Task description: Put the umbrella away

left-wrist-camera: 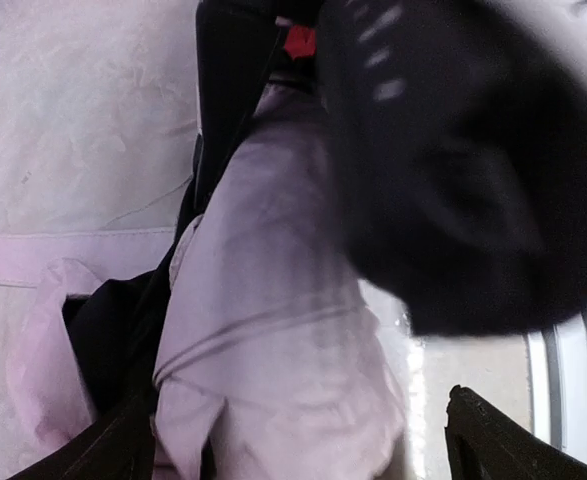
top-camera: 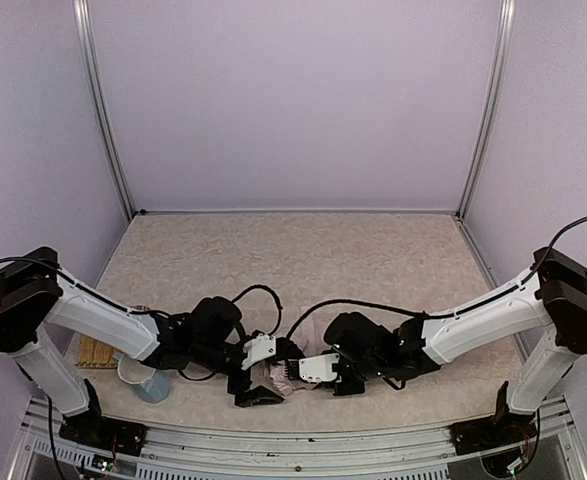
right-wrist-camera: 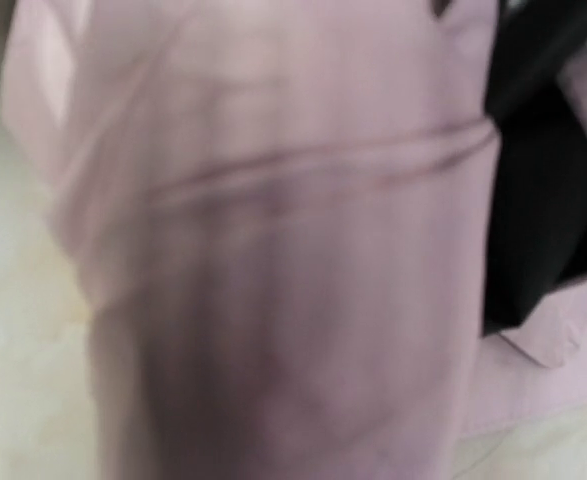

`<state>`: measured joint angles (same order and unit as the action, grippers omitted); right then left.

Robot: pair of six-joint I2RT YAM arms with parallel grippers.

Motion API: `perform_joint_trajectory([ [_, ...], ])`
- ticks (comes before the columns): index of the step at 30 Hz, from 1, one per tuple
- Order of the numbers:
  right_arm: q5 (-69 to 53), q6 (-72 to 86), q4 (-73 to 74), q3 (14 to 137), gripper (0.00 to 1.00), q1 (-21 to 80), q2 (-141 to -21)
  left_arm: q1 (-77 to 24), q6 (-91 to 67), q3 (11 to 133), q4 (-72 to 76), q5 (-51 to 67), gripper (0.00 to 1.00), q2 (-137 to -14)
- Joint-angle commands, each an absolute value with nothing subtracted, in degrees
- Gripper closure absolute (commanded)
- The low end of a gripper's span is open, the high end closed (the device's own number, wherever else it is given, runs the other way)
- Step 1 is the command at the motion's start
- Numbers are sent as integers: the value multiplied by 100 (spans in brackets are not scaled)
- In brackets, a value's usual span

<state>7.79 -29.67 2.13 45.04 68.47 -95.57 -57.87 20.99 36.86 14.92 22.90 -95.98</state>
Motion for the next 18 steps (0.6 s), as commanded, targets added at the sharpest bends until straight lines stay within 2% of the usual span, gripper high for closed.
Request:
perform_joint_trajectory([
  [1, 854, -2801, 556, 4256, 96, 6864, -9238, -5818, 2056, 3032, 2761, 1762, 1, -8310],
  [3, 793, -2758, 410, 4193, 100, 6852, -8941, -5809, 2007, 2694, 3182, 1689, 1, -7778],
  [7, 631, -2733, 110, 4021, 100, 6817, -8224, -5801, 2097, 2171, 3598, 1901, 1, -7128],
  [12, 580, -2768, -96, 3775, 100, 6740, -7395, -5793, 1831, 2239, 3493, 1354, 1, -7181],
  [18, -126, -2645, 39, 3752, 100, 6586, -6407, -5797, 1805, 2287, 3590, 1608, 1, -7060],
])
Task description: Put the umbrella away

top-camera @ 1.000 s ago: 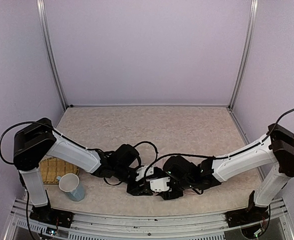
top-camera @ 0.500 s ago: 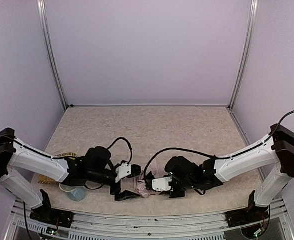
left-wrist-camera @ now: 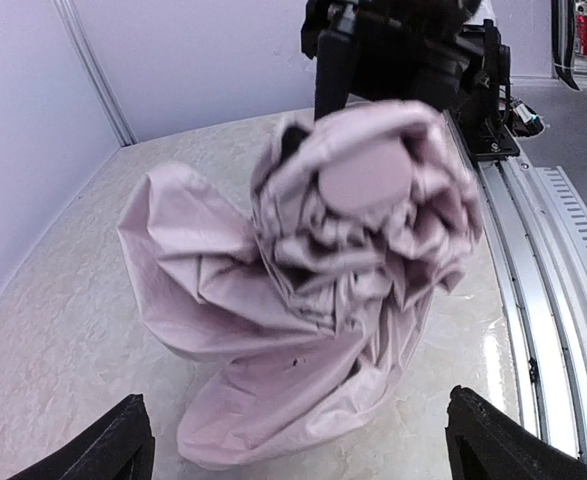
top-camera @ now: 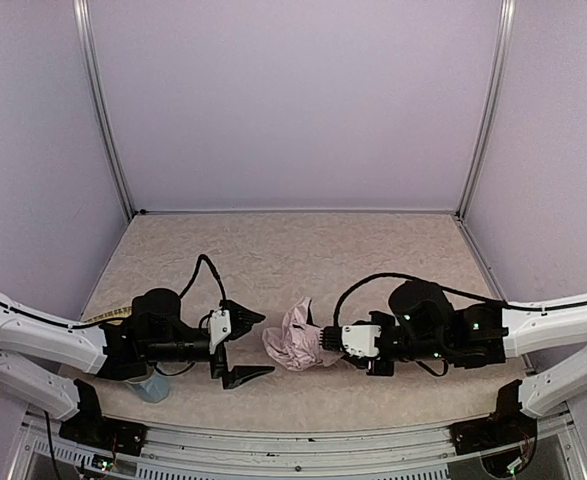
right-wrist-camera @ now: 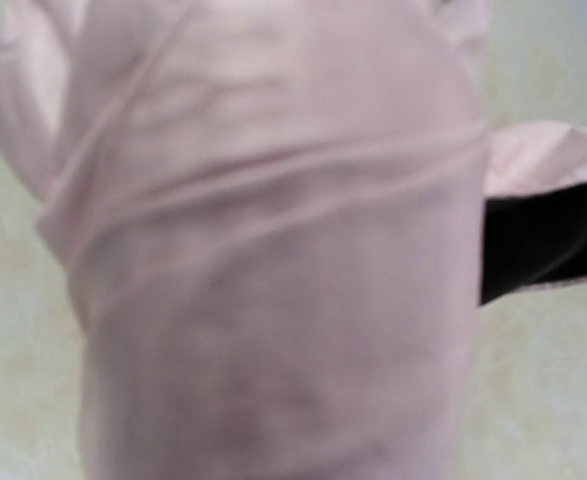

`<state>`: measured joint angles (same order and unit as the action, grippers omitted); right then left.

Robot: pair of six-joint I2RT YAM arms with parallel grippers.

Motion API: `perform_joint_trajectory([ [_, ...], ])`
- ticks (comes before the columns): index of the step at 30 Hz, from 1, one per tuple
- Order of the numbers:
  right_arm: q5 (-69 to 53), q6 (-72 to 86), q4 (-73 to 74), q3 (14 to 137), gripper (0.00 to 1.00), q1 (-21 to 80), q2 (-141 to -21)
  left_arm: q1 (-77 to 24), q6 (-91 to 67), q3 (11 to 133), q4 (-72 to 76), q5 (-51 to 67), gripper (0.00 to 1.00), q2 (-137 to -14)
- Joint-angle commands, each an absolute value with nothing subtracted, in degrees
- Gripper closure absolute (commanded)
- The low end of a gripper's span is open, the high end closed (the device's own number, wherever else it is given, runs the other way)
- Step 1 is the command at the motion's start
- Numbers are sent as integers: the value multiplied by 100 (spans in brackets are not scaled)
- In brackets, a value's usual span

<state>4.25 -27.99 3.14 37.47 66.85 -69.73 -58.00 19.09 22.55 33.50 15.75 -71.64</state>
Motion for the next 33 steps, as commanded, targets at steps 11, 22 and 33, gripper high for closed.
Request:
perform_joint_trajectory([
  [11, -759, -2601, 498, 4323, 100, 6530, -6197, -5827, 2087, 2798, 3669, 1610, 23, -7641],
  [22, -1782, -2793, 404, 4689, 100, 6608, -6223, -5639, 1961, 2965, 4525, 2185, 98, -8591],
  [33, -1474, -2691, -633, 4787, 100, 6650, -6719, -5668, 831, 4072, 5424, 3429, 72, -9895],
])
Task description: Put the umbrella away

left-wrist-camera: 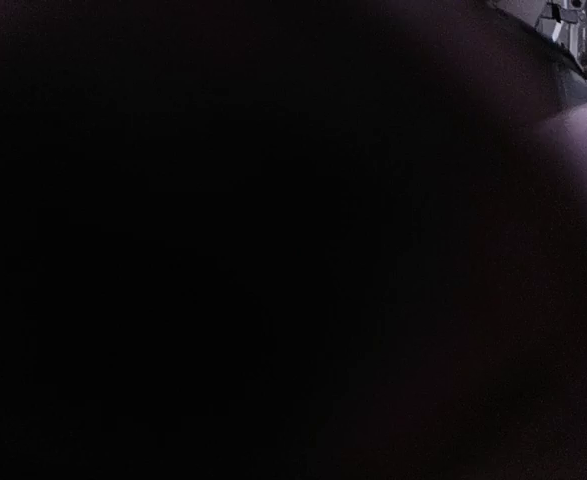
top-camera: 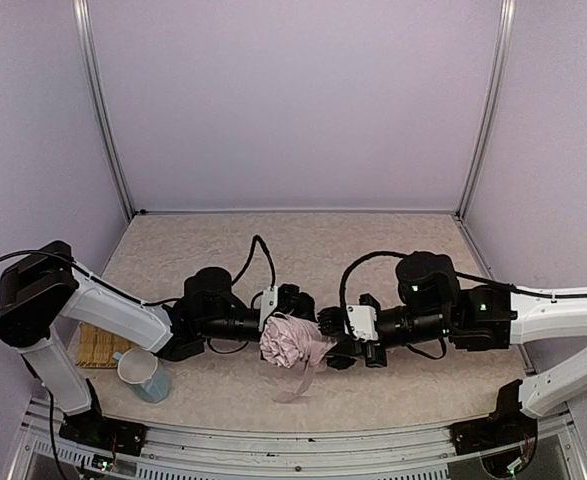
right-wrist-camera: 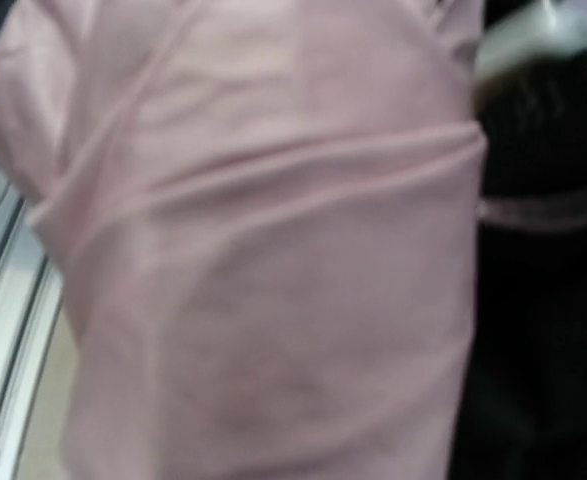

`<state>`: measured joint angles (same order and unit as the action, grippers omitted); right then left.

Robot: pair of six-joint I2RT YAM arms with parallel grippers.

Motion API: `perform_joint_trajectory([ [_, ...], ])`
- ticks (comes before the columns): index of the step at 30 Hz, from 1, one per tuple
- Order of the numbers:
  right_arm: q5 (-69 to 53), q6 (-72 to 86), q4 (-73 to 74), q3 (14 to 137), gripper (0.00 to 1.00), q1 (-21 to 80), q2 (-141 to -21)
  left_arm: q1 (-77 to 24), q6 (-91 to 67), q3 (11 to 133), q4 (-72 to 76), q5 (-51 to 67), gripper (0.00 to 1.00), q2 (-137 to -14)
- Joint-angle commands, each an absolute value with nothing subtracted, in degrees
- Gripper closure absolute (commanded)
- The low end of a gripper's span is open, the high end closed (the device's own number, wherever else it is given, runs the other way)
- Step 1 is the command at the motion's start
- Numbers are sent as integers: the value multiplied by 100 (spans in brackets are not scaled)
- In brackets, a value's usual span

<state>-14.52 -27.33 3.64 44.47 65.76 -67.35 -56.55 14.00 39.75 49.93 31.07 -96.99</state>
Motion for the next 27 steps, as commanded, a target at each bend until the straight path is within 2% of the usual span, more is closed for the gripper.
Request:
perform_joint_trajectory([
  [1, -1312, -2667, -594, 4763, 100, 6618, -6656, -5691, 852, 3971, 5490, 3339, 61, -9846],
  [3, -1078, -2573, -521, 4658, 100, 6478, -6434, -5689, 962, 3704, 5598, 2972, 37, -9719],
  [5, -842, -2431, -431, 4529, 100, 6271, -6142, -5658, 1083, 3461, 5598, 2300, 8, -9598],
  [6, -685, -2330, -366, 4463, 100, 6130, -5995, -5635, 1145, 3421, 5509, 1963, 2, -9559],
  [11, 48, -2011, -12, 4428, 100, 5432, -5499, -5504, 1370, 3443, 5088, 419, 1, -9354],
  [15, 707, -1762, 476, 4679, 100, 4930, -5401, -5326, 1405, 3442, 4889, -108, 1, -9063],
  [17, 1006, -1631, 778, 4882, 100, 4714, -5453, -5271, 1086, 3276, 5219, -416, 1, -8806],
  [19, 1113, -1574, 1002, 5075, 100, 4545, -5522, -5378, 741, 2983, 5993, -1483, 1, -8473],
  [20, 1103, -1551, 1065, 5154, 100, 4503, -5547, -5402, 653, 2842, 6243, -1558, 1, -8254],
  [24, 1178, -1194, 1300, 5567, 100, 4448, -5801, -5345, 308, 2627, 6715, -419, 2, -7713],
  [25, 1194, -1013, 1413, 5719, 100, 4447, -5899, -5363, 347, 2783, 6437, 103, 8, -7687],
  [27, 954, -723, 1631, 5997, 100, 4447, -6106, -5541, 465, 3202, 5824, 661, 28, -7890],
])
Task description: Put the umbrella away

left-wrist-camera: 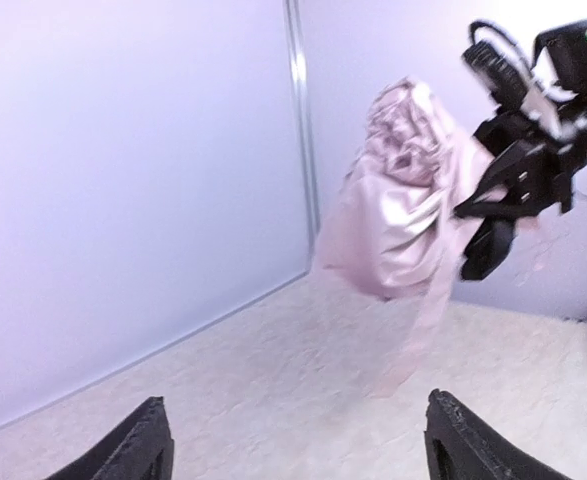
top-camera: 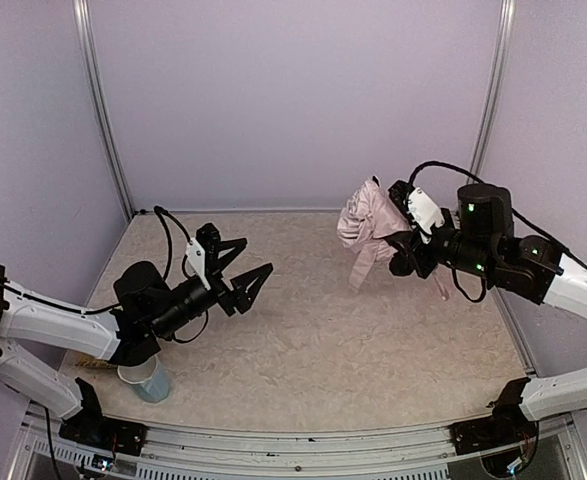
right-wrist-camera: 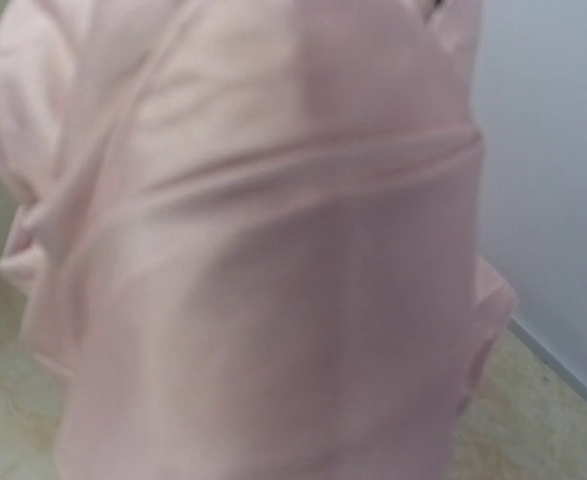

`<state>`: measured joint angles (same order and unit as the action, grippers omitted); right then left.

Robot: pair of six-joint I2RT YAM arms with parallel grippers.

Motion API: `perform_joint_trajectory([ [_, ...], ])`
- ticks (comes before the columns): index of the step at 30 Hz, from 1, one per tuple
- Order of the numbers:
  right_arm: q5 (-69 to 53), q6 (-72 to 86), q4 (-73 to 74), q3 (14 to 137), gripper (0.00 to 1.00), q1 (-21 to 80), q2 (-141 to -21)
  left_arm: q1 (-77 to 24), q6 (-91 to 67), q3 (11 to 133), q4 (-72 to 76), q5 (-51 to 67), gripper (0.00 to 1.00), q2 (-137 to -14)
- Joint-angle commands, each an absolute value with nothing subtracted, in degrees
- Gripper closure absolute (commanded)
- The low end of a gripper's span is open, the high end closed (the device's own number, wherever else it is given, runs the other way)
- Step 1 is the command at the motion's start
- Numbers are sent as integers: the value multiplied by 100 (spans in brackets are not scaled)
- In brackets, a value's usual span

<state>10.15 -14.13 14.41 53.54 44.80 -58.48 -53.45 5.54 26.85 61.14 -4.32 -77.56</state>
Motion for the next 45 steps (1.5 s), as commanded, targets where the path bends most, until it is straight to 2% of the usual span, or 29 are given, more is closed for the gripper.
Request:
perform_joint_trajectory([
  [1, 713, -628, 1709, 6116, 100, 4447, -6193, -5717, 515, 3370, 5705, 687, 34, -8170],
  [3, 119, -524, 1770, 6237, 100, 4447, -6301, -5892, 713, 3542, 5804, 850, 34, -8612],
  [6, -858, -448, 1745, 6312, 100, 4454, -6351, -5959, 816, 3725, 6238, 976, 23, -9159],
  [8, -1184, -317, 1812, 6410, 100, 4462, -6386, -5963, 930, 3946, 6312, 1114, 19, -9433],
  [14, -1943, -187, 1603, 6344, 100, 4465, -6297, -5973, 1099, 4389, 6175, 956, 16, -10059],
  [16, -2064, -143, 1492, 6284, 100, 4473, -6251, -5983, 1050, 4439, 6202, 1087, 23, -10173],
  [17, -2051, -145, 1470, 6249, 100, 4468, -6229, -5992, 1018, 4454, 6178, 1216, 33, -10200],
  [18, -1986, -168, 1471, 6231, 100, 4473, -6219, -6004, 995, 4445, 6167, 1368, 46, -10197],
  [21, -1669, -233, 1622, 6238, 100, 4465, -6210, -6037, 984, 4254, 6129, 1844, 97, -10032],
  [22, -1561, -263, 1697, 6249, 100, 4463, -6213, -6034, 984, 4180, 6035, 1884, 100, -9960],
  [27, -1042, -344, 2216, 6361, 100, 4395, -6266, -5768, 941, 3664, 5463, 2038, 100, -9549],
  [31, -1190, -594, 2340, 6426, 100, 4358, -6242, -5573, 1224, 3235, 5453, 1893, 100, -9384],
  [36, -2600, -1208, 1903, 6395, 100, 4574, -6046, -5458, 2045, 4130, 4176, 1570, 100, -10080],
  [39, -3196, -1715, 1907, 6487, 100, 4938, -5957, -5295, 2256, 4587, 3952, 1482, 100, -10430],
  [42, -3232, -1915, 2088, 6413, 100, 5336, -5968, -4927, 2245, 4851, 4027, 1885, 100, -10505],
  [45, -2932, -2072, 1983, 5840, 100, 5845, -5936, -4545, 2283, 4879, 4325, 2523, 100, -10480],
])
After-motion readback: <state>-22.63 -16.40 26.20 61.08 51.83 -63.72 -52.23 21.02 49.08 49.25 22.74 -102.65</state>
